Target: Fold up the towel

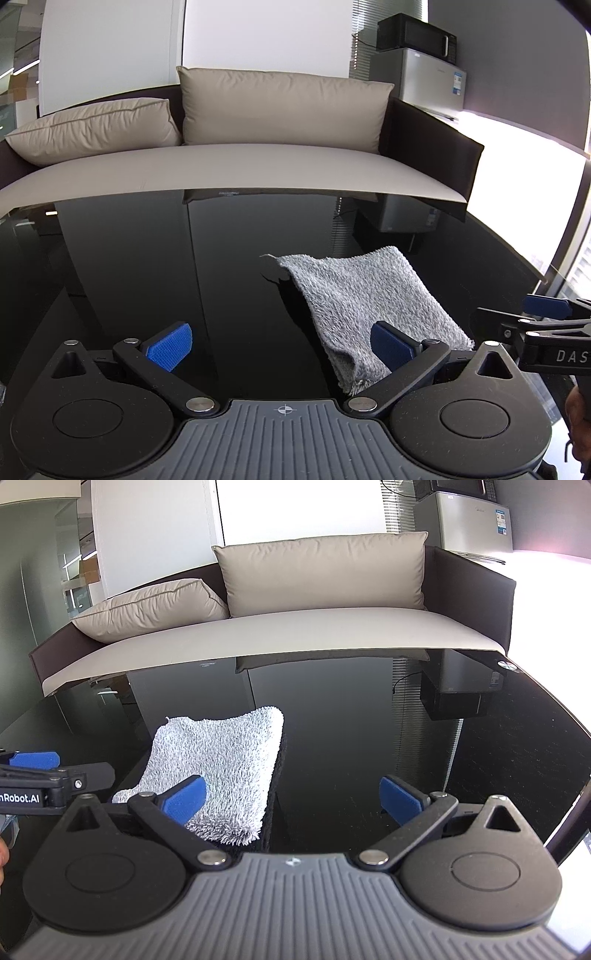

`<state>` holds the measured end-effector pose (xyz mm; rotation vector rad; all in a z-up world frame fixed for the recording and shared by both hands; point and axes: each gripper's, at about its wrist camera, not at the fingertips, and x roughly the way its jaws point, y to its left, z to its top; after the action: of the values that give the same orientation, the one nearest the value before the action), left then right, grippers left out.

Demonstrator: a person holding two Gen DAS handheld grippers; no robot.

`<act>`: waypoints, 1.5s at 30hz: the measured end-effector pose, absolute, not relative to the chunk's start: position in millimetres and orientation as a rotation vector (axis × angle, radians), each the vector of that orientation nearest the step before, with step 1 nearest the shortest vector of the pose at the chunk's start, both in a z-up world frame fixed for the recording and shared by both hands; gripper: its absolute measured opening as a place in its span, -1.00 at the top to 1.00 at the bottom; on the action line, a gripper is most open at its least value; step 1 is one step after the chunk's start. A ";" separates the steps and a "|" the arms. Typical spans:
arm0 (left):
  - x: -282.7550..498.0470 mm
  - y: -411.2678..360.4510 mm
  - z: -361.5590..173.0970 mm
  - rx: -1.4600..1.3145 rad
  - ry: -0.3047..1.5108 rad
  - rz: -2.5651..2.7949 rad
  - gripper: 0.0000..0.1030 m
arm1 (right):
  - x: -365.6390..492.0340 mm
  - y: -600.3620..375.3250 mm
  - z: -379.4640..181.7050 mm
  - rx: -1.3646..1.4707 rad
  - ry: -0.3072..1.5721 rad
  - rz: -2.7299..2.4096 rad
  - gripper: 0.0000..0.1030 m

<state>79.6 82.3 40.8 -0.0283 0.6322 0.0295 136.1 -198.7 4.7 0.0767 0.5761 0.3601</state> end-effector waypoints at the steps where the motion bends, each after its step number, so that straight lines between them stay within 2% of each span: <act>1: 77.7 81.4 40.3 -0.026 0.631 0.030 -0.98 | 134.2 -199.1 4.8 0.078 0.577 0.359 -0.98; 45: 40.1 56.4 33.5 -0.002 0.604 0.032 -0.98 | 77.9 -220.5 5.8 0.070 0.599 0.283 -0.98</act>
<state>40.1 56.4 33.5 -0.0018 0.6038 0.0315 77.9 -220.5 5.8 0.0702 0.5985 0.2826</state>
